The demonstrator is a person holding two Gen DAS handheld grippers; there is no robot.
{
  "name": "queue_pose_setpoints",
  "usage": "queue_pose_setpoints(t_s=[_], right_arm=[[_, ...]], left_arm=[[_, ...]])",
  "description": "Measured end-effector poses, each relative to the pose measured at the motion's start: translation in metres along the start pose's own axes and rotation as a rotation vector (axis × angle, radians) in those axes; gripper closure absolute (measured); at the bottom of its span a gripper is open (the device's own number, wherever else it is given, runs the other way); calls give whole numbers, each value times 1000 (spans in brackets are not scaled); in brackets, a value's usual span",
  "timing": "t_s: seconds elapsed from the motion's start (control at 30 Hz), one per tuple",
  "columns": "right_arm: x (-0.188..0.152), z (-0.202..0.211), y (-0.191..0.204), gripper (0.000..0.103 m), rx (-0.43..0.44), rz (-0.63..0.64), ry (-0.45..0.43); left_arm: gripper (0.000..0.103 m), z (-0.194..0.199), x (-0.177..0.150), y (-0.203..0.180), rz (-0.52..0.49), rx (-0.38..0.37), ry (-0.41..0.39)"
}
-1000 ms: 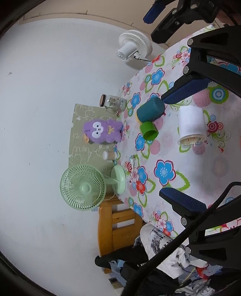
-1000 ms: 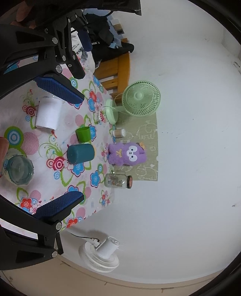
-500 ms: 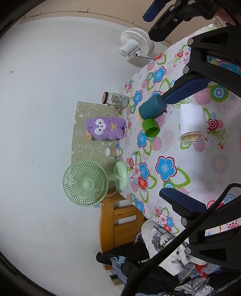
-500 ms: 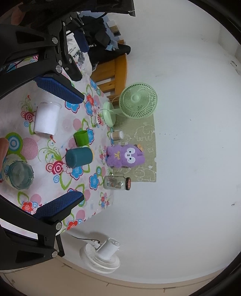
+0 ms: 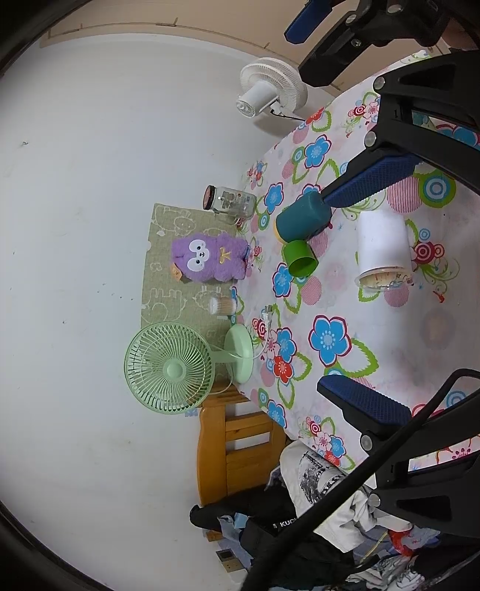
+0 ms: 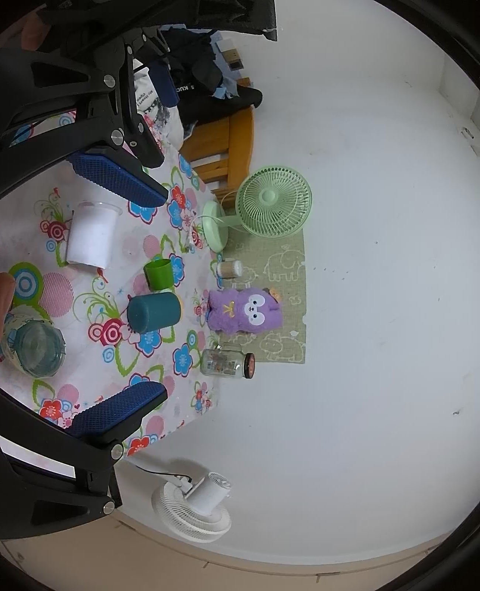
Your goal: Flip cup upside down
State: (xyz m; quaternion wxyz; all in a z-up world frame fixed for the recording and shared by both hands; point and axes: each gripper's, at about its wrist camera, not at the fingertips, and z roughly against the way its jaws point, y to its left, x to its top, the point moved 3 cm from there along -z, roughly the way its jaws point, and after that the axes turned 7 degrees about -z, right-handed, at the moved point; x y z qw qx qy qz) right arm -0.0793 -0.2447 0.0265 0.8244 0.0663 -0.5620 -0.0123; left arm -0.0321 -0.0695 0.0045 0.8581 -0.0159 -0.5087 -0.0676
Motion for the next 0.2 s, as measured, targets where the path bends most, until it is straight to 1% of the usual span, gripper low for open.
queue_pose_setpoints(t_s=[0.2], right_arm=[[0, 2, -2, 6, -2, -4, -4]], left_arm=[[9, 3, 0, -3, -9, 7, -15]])
